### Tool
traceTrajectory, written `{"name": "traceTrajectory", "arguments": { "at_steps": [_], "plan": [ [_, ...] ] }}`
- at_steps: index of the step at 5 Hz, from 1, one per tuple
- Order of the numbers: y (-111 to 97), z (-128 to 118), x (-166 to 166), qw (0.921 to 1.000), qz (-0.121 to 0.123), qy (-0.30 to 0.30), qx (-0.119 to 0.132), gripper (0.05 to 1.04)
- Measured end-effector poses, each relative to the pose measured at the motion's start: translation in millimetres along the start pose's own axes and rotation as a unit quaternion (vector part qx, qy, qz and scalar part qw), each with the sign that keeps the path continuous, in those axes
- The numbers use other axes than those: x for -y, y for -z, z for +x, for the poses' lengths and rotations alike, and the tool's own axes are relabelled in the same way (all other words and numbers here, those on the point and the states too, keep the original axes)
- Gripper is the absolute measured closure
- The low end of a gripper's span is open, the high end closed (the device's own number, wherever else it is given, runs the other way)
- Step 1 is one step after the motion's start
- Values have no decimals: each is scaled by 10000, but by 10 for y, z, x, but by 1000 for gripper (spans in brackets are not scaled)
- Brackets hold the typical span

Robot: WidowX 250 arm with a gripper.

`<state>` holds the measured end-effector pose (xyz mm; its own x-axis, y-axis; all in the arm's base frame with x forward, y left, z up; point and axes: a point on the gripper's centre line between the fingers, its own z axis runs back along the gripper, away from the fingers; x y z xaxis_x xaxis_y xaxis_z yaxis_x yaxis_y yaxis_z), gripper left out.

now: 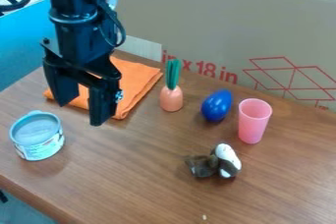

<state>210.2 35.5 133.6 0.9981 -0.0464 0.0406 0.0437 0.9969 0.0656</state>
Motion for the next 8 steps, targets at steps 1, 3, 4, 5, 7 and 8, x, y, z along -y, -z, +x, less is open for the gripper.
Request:
{"name": "traceTrajectory", "arguments": {
  "at_steps": [1, 3, 4, 5, 7, 8],
  "plan": [
    [38, -23, -1, 10000, -21, 18, -83, 82],
    [35, -311, -806, 9995, 38, 273, 180, 82],
    [78, -335, -1010, 9984, 234, 475, 210, 82],
    [246, -312, -1269, 9993, 236, 64, 287, 82],
    [460, -199, -1592, 9948, 222, -882, 458, 82],
    [588, -160, -1573, 9930, -231, -982, 611, 82]
  ]
}}
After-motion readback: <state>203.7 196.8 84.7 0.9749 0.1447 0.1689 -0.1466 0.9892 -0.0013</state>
